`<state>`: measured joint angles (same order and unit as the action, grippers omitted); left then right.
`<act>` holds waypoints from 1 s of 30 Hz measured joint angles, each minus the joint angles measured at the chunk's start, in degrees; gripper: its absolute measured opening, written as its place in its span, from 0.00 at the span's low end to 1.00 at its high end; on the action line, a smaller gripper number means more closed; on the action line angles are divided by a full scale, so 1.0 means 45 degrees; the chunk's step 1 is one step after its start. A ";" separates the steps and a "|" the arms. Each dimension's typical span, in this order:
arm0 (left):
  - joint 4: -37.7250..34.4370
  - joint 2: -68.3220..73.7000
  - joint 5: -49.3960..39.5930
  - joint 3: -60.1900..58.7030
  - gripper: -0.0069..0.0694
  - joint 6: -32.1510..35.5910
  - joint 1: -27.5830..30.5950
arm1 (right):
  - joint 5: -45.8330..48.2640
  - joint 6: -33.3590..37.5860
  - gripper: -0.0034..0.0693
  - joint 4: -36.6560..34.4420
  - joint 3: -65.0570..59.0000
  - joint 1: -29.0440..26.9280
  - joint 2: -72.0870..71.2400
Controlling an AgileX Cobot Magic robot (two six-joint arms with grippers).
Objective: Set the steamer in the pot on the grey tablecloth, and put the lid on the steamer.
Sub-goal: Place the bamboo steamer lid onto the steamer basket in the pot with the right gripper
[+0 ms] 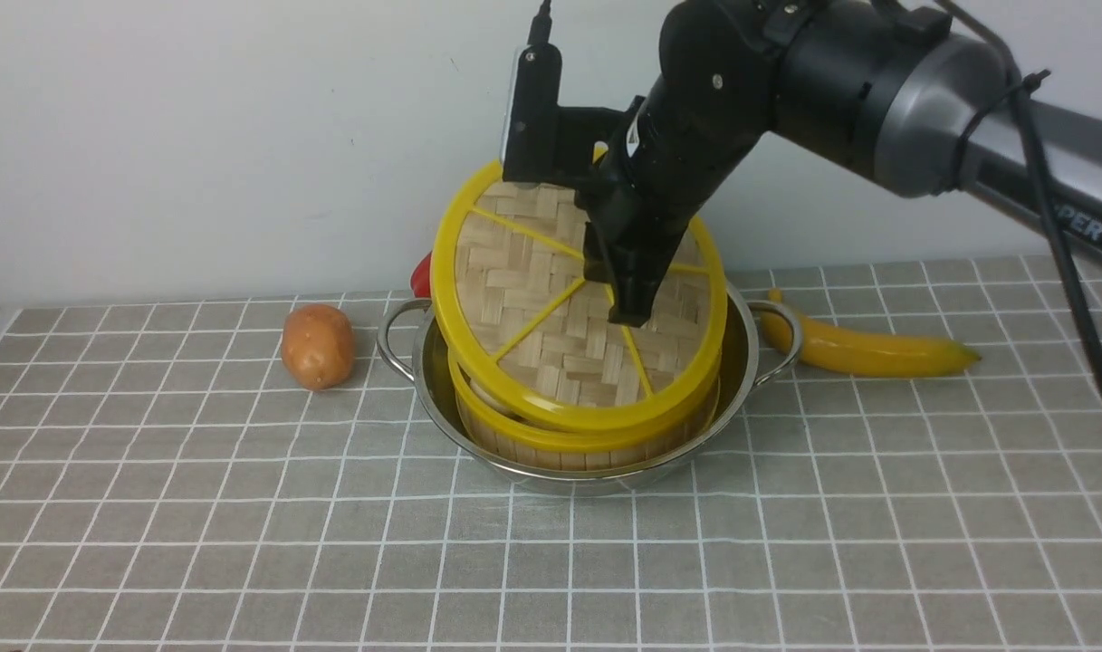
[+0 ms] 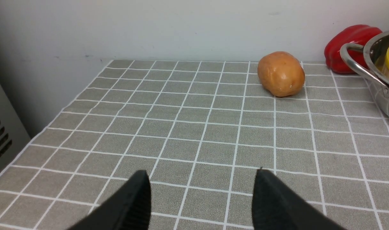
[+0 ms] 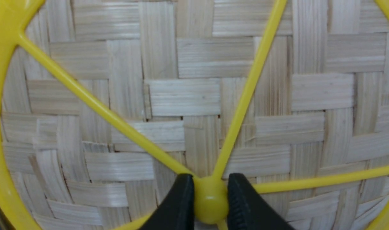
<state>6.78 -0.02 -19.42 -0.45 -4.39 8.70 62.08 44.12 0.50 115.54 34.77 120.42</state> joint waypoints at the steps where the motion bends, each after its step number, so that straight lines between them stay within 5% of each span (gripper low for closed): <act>1: 0.0000 0.0000 0.0000 0.0000 0.62 0.0000 0.0000 | 0.0027 0.0000 0.25 0.0000 0.0000 0.0000 0.0000; 30: 0.0000 0.0000 0.0000 0.0000 0.62 0.0000 0.0000 | -0.0126 0.0281 0.25 -0.0111 0.0000 -0.0162 0.0397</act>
<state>6.78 -0.02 -19.42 -0.45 -4.39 8.70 61.51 45.38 0.00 115.54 34.04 122.21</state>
